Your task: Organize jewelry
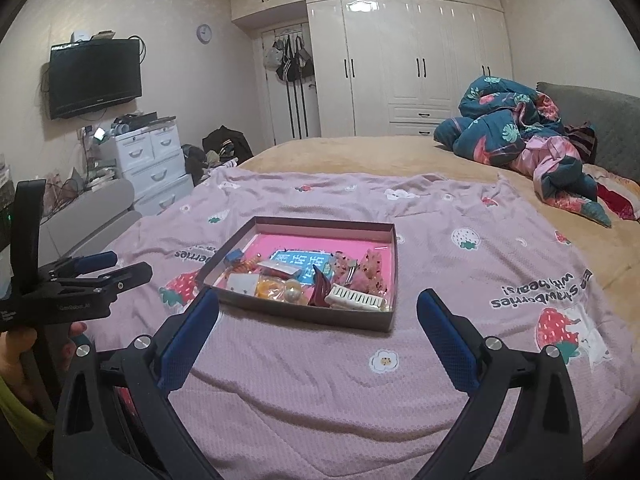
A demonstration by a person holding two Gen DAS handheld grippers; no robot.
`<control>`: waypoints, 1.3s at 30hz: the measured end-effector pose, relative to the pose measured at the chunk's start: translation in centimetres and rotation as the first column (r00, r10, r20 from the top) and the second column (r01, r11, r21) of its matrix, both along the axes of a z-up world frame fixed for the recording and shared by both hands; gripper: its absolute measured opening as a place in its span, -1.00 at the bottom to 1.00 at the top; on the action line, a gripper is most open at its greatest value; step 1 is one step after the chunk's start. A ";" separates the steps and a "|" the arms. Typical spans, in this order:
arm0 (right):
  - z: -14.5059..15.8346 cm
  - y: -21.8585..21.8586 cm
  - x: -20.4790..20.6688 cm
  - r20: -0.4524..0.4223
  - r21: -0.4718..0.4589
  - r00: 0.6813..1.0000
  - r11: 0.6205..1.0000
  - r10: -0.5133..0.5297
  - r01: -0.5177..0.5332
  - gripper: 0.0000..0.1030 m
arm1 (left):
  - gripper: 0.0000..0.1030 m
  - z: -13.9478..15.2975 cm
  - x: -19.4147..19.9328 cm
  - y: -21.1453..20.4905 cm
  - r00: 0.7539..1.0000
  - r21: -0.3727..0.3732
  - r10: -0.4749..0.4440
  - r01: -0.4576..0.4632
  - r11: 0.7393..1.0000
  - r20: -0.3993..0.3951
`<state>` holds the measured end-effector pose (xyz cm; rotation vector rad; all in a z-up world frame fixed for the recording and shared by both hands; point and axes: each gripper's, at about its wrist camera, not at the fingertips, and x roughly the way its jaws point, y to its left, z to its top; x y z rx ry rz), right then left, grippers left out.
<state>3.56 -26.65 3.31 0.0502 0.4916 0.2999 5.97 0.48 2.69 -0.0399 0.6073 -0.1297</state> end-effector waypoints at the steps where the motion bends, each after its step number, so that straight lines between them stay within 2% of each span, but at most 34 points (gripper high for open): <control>1: -0.2 0.0 -0.2 0.001 -0.005 1.000 1.000 -0.002 0.002 0.92 | 0.82 -0.2 -0.2 0.0 1.000 0.005 0.003 -0.003 1.000 -0.006; 11: -2.1 -0.5 -0.9 -0.017 0.006 0.999 1.000 -0.028 0.028 0.92 | 0.82 -2.1 -1.4 0.2 0.999 0.004 0.021 -0.021 1.000 -0.030; 39: -2.6 -0.7 -0.9 -0.036 0.004 0.999 0.999 -0.038 0.038 0.92 | 0.82 -1.8 -1.8 -0.1 0.999 -0.009 0.010 -0.010 1.000 -0.033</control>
